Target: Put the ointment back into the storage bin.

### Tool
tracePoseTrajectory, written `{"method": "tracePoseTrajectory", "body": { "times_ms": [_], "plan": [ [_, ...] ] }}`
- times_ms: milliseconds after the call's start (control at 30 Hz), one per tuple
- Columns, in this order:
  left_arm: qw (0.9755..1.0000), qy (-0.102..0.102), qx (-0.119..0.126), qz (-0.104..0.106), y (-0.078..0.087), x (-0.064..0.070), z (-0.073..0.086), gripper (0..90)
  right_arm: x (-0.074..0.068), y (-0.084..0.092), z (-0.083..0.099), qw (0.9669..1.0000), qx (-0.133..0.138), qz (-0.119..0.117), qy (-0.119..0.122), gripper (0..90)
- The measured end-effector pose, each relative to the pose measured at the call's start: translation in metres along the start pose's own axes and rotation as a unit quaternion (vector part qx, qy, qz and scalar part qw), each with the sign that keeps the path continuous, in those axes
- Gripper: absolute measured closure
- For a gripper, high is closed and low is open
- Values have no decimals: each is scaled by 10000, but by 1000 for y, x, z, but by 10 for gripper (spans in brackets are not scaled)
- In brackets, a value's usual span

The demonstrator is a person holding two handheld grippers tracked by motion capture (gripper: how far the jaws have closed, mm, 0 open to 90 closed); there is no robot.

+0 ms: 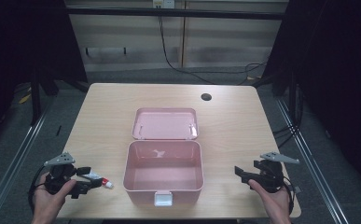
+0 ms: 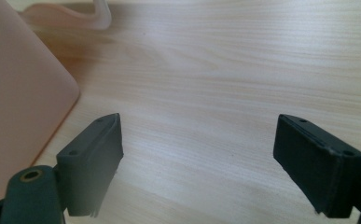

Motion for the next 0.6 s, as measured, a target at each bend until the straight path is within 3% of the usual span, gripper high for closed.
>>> {"method": "tracePoseTrajectory", "body": {
  "times_ms": [233, 433, 533, 600],
  "plan": [
    [9999, -71, -57, 51, 0, 2, 0, 214, -2, 8, -6, 9995, 326, -7, 57, 183],
    [9996, -189, -174, 104, 2, 7, -4, 229, -11, 9, -7, 9987, 381, -320, 100, 187],
    [9986, -377, -364, -48, 1, 8, -6, 235, -15, 9, -6, 9978, 356, -549, 125, 191],
    [9978, -438, -503, 49, 1, 11, -6, 244, -16, 9, -5, 9977, 302, -595, 117, 193]
  ]
}}
Point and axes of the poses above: each handheld gripper's, and its own axes: y roughly backward along the jaws, z roughly out of its underside, x roughly to its right, the point moved 10 cm from there along -y, roughly forward along the jaws, and after that the axes turned 1 degree about -y, right-handed, at the moved point
